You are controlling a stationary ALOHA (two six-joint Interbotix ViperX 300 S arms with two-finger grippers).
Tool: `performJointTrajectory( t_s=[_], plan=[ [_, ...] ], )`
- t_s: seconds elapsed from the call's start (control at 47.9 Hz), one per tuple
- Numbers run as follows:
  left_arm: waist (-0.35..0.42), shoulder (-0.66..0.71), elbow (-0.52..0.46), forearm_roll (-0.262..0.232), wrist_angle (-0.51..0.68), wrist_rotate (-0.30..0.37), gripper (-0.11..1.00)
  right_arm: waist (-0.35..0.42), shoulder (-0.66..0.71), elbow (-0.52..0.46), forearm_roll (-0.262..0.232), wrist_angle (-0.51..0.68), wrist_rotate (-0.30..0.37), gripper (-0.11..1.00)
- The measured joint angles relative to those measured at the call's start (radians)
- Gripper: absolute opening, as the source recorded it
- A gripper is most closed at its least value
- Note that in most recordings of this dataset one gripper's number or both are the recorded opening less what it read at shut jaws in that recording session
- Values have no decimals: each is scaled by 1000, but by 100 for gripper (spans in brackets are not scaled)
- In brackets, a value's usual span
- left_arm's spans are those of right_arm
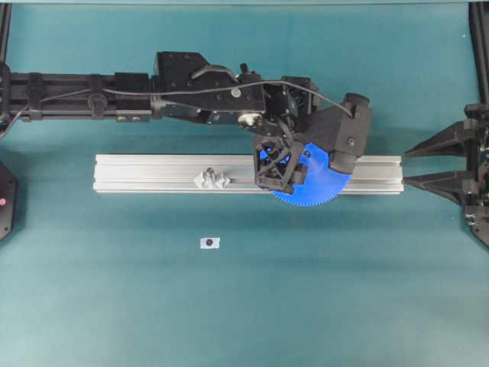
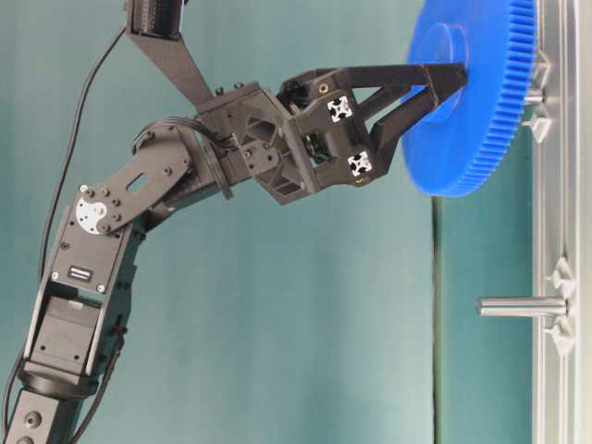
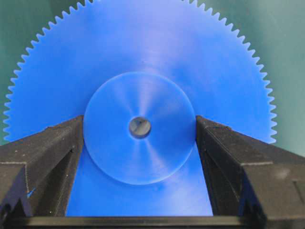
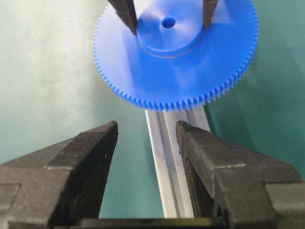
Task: Insert the large gear onto the shaft.
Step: 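Align the gear's center hole above the right-hand shaft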
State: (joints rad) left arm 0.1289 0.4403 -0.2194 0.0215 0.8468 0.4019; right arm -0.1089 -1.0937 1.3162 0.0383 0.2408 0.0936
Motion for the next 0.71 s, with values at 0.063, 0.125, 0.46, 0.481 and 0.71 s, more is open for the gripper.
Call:
performJointTrajectory(
  t_s=[0.063,0.125,0.46,0.481,0.71],
  plan=[
    [0,0,2,2,0,-2,79,2,0,-2,0,-2,0,60],
    [2,0,3,0,2,-3,79,0,0,-2,-2,0,0,60],
    [2,0,9,0,21,-9,83,2,0,-2,0,0,0,60],
    [3,-2,11,0,21,-8,85,0,0,-2,-2,-2,2,60],
    [12,-8,18,-2,23,-18,80,0,0,-2,0,-2,54,60]
  ],
)
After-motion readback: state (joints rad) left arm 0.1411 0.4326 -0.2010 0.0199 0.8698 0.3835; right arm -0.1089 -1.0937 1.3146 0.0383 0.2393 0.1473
